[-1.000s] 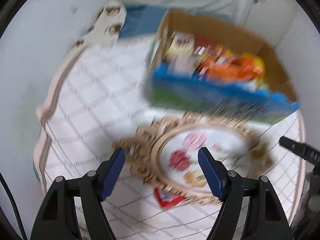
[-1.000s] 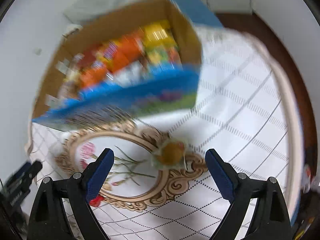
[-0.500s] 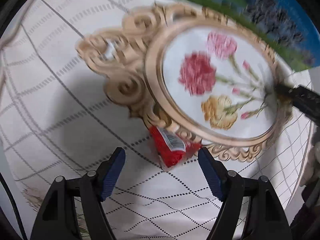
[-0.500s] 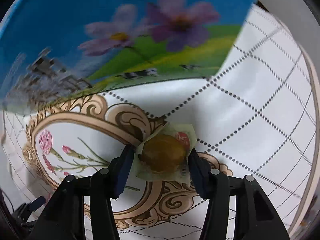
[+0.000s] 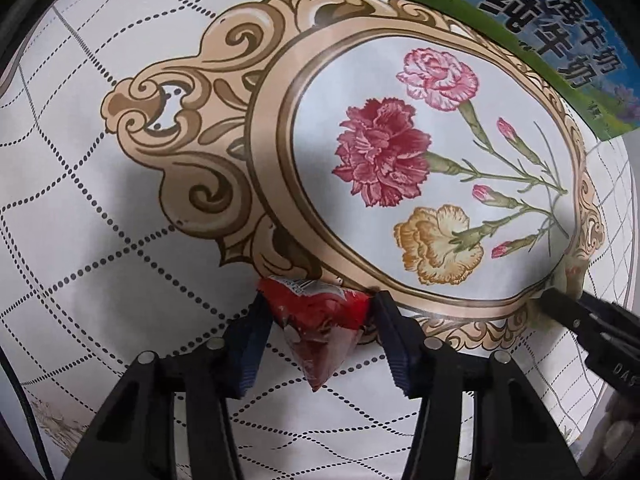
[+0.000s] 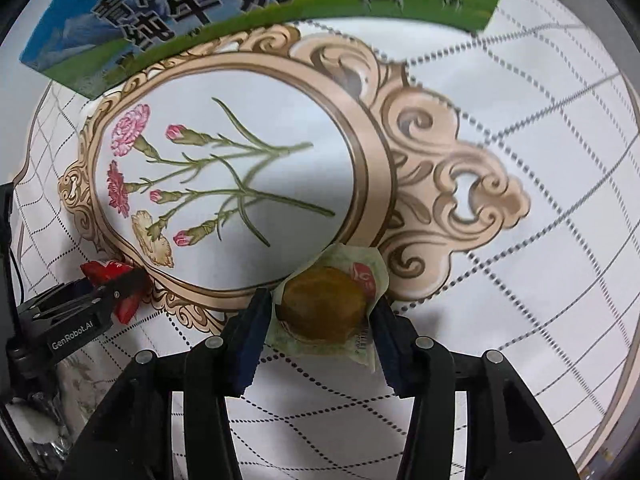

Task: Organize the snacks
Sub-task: 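Grasp the red packet with the left tool while the right tool grasps the round candy, then carry both items into the box and open both tools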

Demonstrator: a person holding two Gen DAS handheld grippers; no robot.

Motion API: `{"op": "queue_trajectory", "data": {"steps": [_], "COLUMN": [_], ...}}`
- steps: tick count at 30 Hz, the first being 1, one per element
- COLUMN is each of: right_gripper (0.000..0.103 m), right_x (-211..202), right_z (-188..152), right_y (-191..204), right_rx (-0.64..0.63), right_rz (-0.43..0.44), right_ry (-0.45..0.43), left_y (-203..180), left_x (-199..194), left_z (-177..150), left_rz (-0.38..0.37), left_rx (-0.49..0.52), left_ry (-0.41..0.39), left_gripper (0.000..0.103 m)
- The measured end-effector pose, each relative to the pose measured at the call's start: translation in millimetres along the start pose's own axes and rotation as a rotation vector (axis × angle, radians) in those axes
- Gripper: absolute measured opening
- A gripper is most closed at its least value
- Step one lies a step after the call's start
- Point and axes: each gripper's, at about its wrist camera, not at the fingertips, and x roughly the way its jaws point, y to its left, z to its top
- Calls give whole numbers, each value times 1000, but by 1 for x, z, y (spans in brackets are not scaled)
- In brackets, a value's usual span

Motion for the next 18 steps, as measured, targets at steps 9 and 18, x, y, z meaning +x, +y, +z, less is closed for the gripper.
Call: {"op": "queue_trajectory", "data": {"steps": [9,18], "right_gripper": [54,49], "right_x": [22,8], "right_z": [-2,4], "right_y": [-23,5], "right_rx": [75,41], "right_rz": [11,28], "right_ry": [14,-29], "left_y": [0,0], "left_x": [-1,-44], "left_z": [19,3], "left_rz": [3,-19], "left_rx": [-7,27], "left_ry": [5,-21], "left_gripper": [49,42]}}
